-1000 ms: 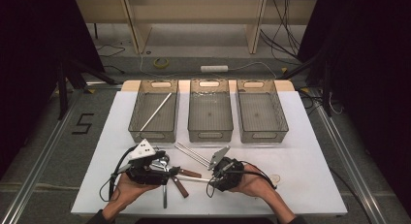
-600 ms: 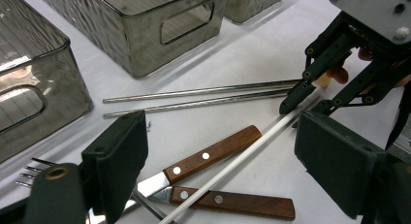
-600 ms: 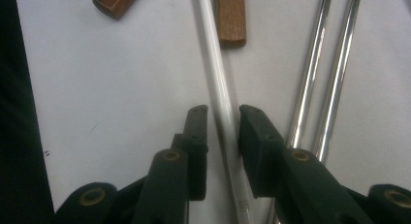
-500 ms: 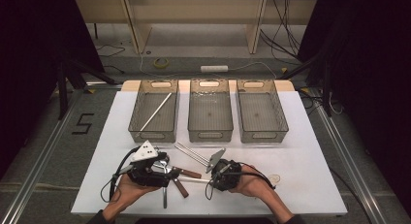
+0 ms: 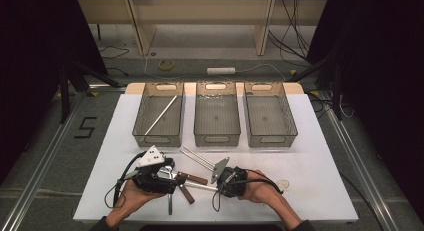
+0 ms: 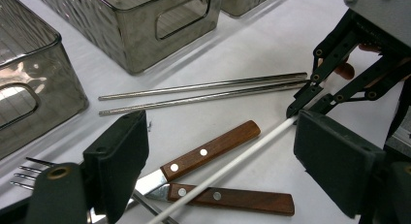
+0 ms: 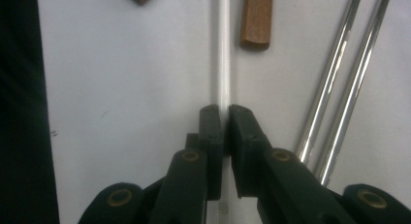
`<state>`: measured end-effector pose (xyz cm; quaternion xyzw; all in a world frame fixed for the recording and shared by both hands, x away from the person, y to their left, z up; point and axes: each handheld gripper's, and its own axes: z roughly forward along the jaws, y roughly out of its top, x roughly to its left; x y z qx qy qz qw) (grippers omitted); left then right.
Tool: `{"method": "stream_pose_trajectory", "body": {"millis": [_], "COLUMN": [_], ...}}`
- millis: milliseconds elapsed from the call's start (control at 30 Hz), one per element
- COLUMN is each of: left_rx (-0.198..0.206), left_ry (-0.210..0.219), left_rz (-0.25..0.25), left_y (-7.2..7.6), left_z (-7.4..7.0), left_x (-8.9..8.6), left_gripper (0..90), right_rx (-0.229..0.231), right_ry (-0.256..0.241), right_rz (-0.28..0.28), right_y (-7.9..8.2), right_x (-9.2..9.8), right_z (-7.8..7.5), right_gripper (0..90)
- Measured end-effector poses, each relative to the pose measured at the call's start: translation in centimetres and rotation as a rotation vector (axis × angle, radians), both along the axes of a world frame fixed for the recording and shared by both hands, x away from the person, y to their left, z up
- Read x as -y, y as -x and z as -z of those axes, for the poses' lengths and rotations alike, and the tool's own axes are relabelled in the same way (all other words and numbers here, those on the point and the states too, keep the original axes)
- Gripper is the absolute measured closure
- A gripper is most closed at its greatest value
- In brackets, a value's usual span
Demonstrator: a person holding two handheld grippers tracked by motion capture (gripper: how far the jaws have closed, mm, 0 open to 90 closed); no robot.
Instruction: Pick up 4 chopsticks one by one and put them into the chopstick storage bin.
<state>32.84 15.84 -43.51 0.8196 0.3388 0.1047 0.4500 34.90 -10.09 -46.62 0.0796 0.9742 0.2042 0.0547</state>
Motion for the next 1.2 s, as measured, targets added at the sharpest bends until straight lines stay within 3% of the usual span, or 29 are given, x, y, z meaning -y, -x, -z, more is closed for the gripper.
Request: {"method": "stream_pose_trajectory", "body": {"millis": [67,100,267,300,333,400,567,600,733,1200], "left_rx": [-0.001,-0.001,0.006,0.004,-0.001,-0.004,-0.003,-0.003,0.006,0.025], "left_ry": [-0.005,-0.005,-0.061,-0.076,-0.107,-0.121,-0.227,-0.227,-0.304,-0.36], "left_rz": [0.015,0.015,0.071,0.084,0.107,0.118,0.175,0.175,0.213,0.288], "left_y": [0.1,0.1,0.3,0.4,0.4,0.5,0.6,0.6,0.8,1.2], "left_z": [0.1,0.1,0.4,0.5,0.7,0.8,1.4,1.4,1.8,1.9], "left_x": [0.2,0.2,0.9,1.2,1.6,1.9,3.4,3.4,4.0,4.9], "left_gripper": [20.7,21.1,22.2,22.3,22.7,24.0,27.2,27.7,32.5,50.5], "right_rx": [-0.021,-0.014,-0.021,-0.016,-0.018,-0.011,-0.006,-0.006,0.0,0.013], "right_ry": [0.014,-0.005,-0.025,-0.047,-0.034,-0.037,-0.036,-0.036,-0.025,-0.026], "right_rz": [-0.009,-0.011,-0.012,-0.018,-0.017,-0.018,-0.032,-0.032,-0.051,-0.089], "right_y": [0.2,0.2,0.2,0.1,0.2,0.2,0.6,0.6,0.8,1.4], "right_x": [0.0,0.0,0.3,0.4,0.5,0.5,0.5,0.5,0.4,-0.1], "right_z": [-0.3,-0.3,-1.1,-1.2,-1.5,-1.6,-2.2,-2.2,-2.7,-3.3], "right_gripper": [84.9,84.9,85.1,85.1,85.0,85.1,85.1,85.1,85.0,85.0]}}
